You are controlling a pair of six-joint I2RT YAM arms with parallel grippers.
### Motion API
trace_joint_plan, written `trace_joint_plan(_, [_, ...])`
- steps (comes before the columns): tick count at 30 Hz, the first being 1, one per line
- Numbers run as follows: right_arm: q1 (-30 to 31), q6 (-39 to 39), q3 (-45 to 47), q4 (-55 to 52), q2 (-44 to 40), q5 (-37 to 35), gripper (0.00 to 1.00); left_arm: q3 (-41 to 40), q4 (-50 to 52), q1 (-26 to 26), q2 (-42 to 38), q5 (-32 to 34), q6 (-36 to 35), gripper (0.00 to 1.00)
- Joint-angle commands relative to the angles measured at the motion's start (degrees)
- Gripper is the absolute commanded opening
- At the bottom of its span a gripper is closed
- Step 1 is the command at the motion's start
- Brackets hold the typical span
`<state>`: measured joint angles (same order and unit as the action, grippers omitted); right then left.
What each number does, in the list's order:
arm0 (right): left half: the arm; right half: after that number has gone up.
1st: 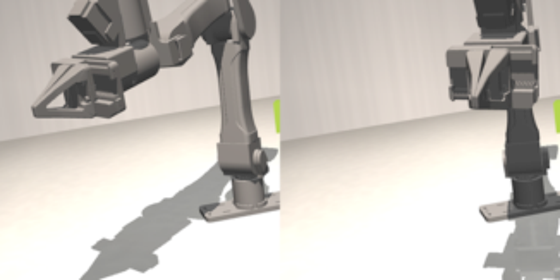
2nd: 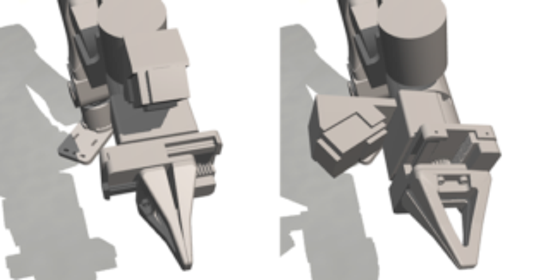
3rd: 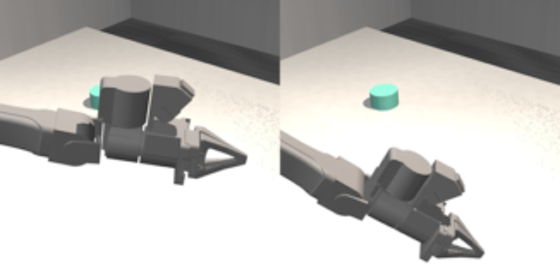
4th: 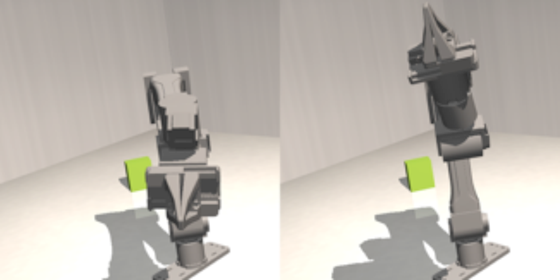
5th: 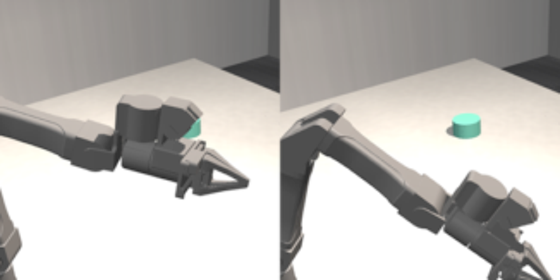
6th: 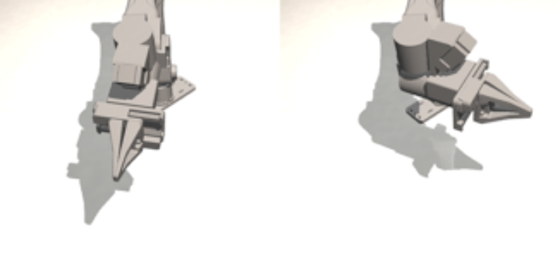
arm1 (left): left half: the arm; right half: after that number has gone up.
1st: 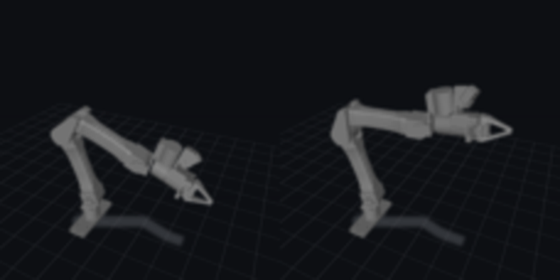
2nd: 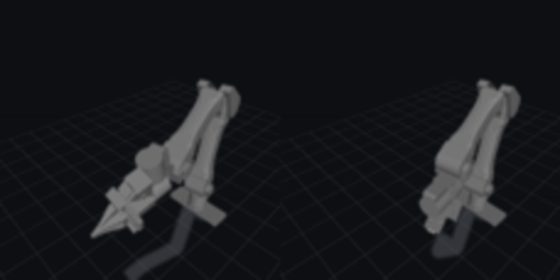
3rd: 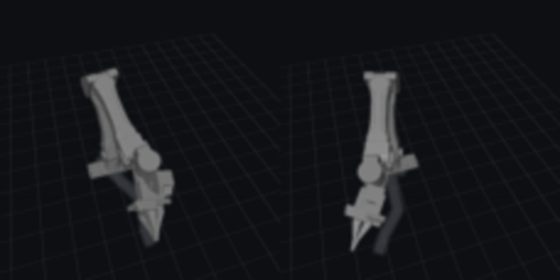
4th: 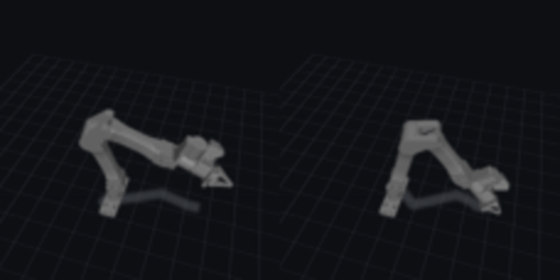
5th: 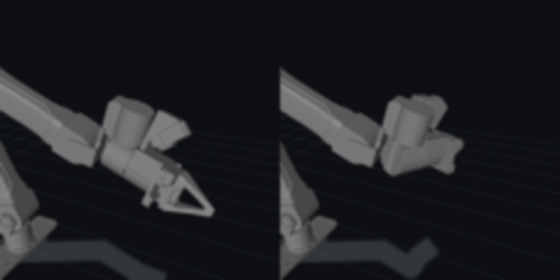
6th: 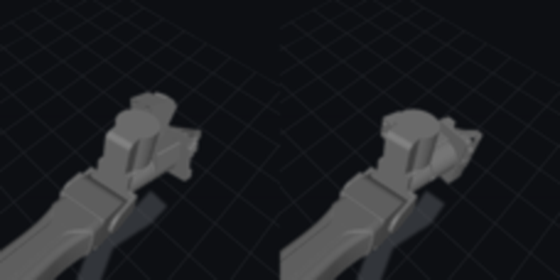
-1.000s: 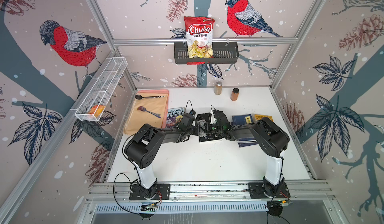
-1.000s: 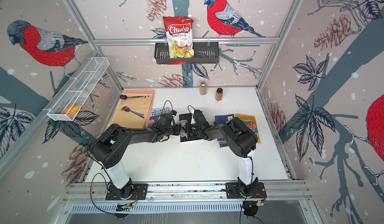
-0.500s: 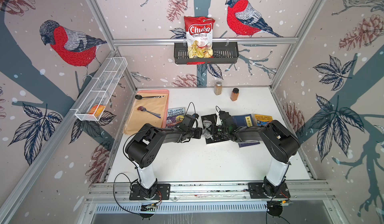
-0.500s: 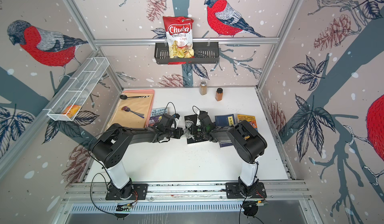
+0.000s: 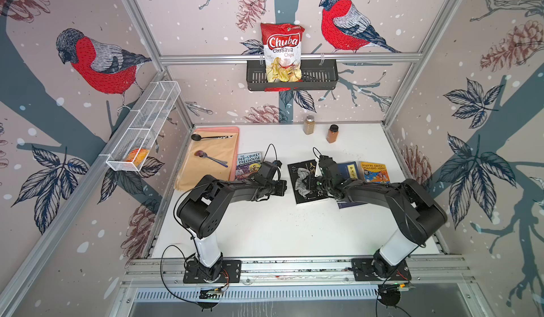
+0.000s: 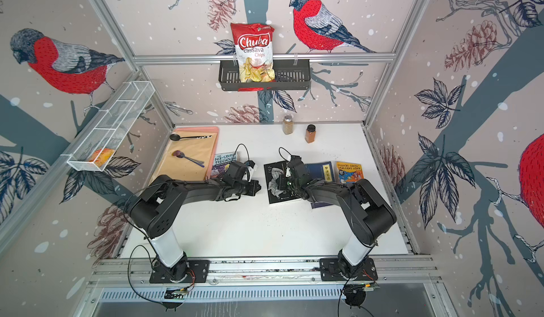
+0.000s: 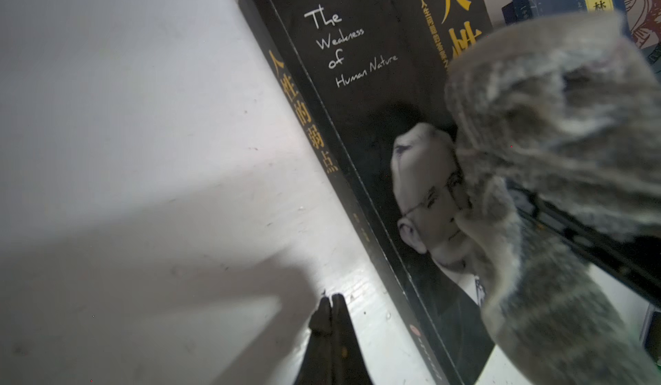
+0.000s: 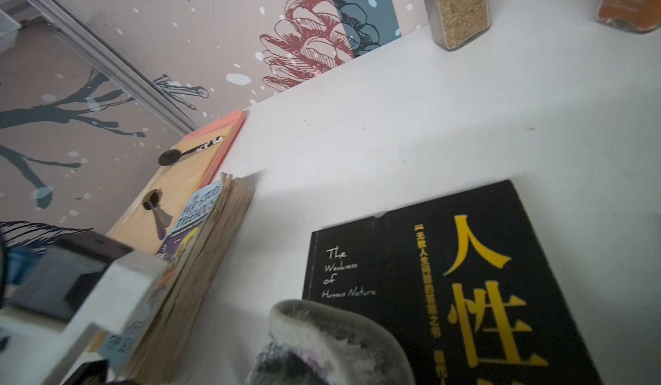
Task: Wipe the cover of the book
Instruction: Wipe the dirt from the cover of the book.
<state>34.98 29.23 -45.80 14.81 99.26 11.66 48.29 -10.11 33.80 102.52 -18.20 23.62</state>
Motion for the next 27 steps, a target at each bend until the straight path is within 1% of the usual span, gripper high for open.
trace_joint_plan(1, [-0.3, -1.2, -4.9, -1.2, 6.5, -0.8, 0.09, -0.1, -0.3, 0.0, -0.7, -0.8, 0.0, 0.05])
trace_joint_plan(3, [-0.2, -0.5, -8.6, -1.9, 10.7, -0.5, 0.09, -0.8, 0.0, 0.0, -1.8, -0.2, 0.1, 0.05])
trace_joint_plan(5, [-0.1, 0.3, -11.3, -2.0, 13.3, -0.2, 0.09, -1.6, 0.4, 0.0, -3.2, 0.5, -0.2, 0.05])
trace_joint_plan(10, [0.2, 0.6, -16.7, -3.6, 16.3, 0.7, 0.09, -3.4, 0.8, -0.1, -4.9, 2.2, -0.8, 0.05])
trace_joint_plan(13, [0.4, -0.8, -15.8, -1.7, 13.9, 3.6, 0.11, -3.7, 0.9, -0.2, -5.0, 2.6, -0.9, 0.05])
trace_joint_plan(16, [-0.2, -1.9, -12.4, 0.1, 8.7, 3.3, 0.14, -3.7, 0.9, -0.3, -5.2, 2.9, -1.2, 0.05])
trace_joint_plan(19, [-1.8, -3.3, -10.0, -2.1, 3.6, -0.2, 0.17, -3.6, 0.9, -0.5, -5.4, 3.2, -1.4, 0.06])
trace_joint_plan(22, [-3.9, -5.2, -8.7, -6.5, -0.3, -7.1, 0.20, -3.5, 1.0, -0.7, -5.6, 3.5, -1.6, 0.09])
trace_joint_plan(23, [-4.8, -5.6, -8.5, -8.3, -1.1, -9.3, 0.21, -3.6, 0.9, -0.8, -5.7, 3.6, -1.6, 0.11])
trace_joint_plan(25, [-6.5, -6.0, -7.9, -10.6, -1.6, -11.6, 0.22, -3.7, 0.9, -1.0, -5.9, 3.9, -1.6, 0.16])
trace_joint_plan(27, [-8.1, -5.8, -7.0, -11.3, -1.5, -11.8, 0.23, -4.0, 0.9, -1.0, -6.3, 4.1, -1.6, 0.22])
